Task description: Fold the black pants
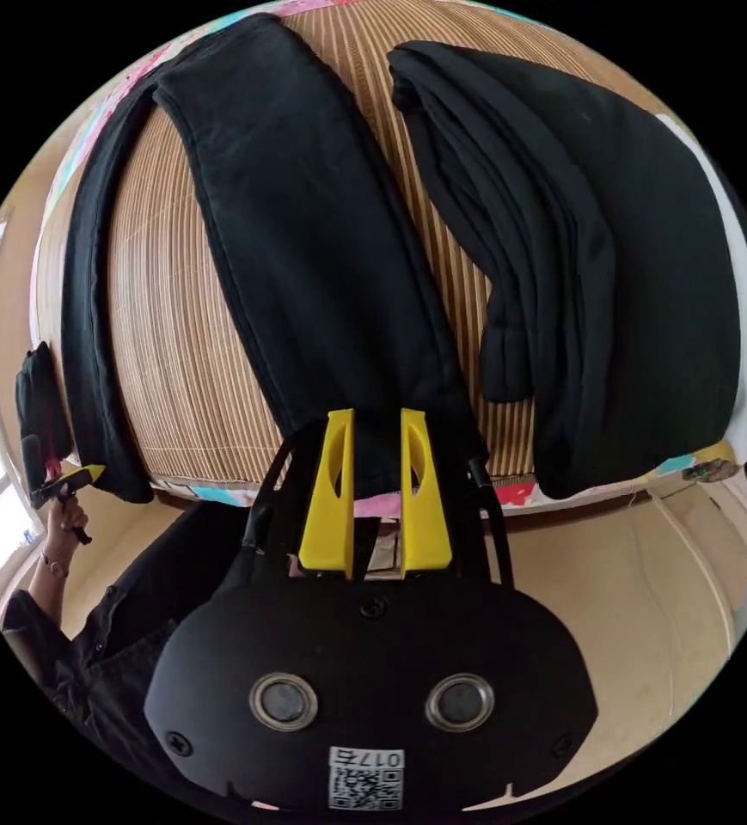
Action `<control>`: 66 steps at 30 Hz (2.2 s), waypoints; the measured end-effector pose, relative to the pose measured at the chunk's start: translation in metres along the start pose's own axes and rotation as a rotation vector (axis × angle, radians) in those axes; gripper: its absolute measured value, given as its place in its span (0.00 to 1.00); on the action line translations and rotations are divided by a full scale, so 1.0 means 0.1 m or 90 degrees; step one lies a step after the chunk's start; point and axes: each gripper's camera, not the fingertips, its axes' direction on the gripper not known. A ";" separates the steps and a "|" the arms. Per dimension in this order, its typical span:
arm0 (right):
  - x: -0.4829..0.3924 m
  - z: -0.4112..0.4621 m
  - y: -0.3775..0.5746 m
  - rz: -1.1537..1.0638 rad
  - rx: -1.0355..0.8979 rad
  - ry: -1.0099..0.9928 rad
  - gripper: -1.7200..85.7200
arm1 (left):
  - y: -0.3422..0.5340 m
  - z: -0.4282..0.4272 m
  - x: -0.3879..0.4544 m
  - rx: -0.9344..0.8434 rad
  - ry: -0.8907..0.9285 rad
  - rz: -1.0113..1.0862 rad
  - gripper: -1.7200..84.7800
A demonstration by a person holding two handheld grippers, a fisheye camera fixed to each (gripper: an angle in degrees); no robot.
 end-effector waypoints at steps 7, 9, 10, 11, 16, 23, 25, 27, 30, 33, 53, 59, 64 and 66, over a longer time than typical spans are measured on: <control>0.23 -0.06 0.83 -0.009 0.004 -0.071 0.08 | 0.63 -0.08 -0.12 -0.118 -0.219 -0.080 0.08; 0.48 -0.15 0.95 0.051 0.052 -0.040 0.12 | 0.78 -0.07 -0.32 -0.139 -0.194 -0.132 0.12; 0.61 -0.14 0.98 0.064 0.071 -0.006 0.15 | 0.90 -0.14 -0.43 -0.121 -0.175 -0.173 0.14; 0.67 -0.12 0.98 0.057 0.070 0.005 0.15 | 0.95 -0.19 -0.47 -0.102 -0.168 -0.193 0.14; 1.17 0.45 0.89 -0.017 -0.122 -0.008 0.14 | 1.01 -0.72 -0.19 0.096 -0.098 -0.164 0.14; 1.29 -0.79 1.50 -0.147 0.036 -0.298 0.09 | 0.03 -0.56 1.23 0.044 -0.013 0.090 0.19; 1.02 -1.29 1.70 -0.246 0.071 -0.329 0.08 | -0.26 -0.31 1.80 -0.013 -0.015 0.113 0.25; 0.84 -1.49 1.73 -0.312 0.070 -0.357 0.08 | -0.40 -0.07 2.12 -0.066 -0.034 0.110 0.26; 0.73 -1.50 1.58 -0.425 0.003 -0.427 0.09 | -0.46 0.40 2.32 -0.181 -0.073 0.097 0.21; 0.99 -1.26 1.18 -0.594 -0.165 -0.414 0.11 | -0.36 0.50 2.24 -0.211 -0.149 0.083 0.07; 1.49 -1.39 -3.96 -0.039 0.248 -0.340 0.07 | 1.14 -0.72 1.09 0.168 0.291 0.089 0.06; -0.44 -1.72 -3.41 -0.202 0.345 -0.188 0.07 | 1.79 -1.18 0.18 0.251 0.431 0.089 0.06; -1.59 -0.47 -3.71 -0.250 0.220 -0.210 0.12 | 2.21 -1.48 -0.89 0.318 0.419 -0.022 0.06; -1.64 -0.22 -3.58 -0.298 0.201 -0.264 0.11 | 2.31 -1.57 -1.22 0.318 0.338 -0.084 0.07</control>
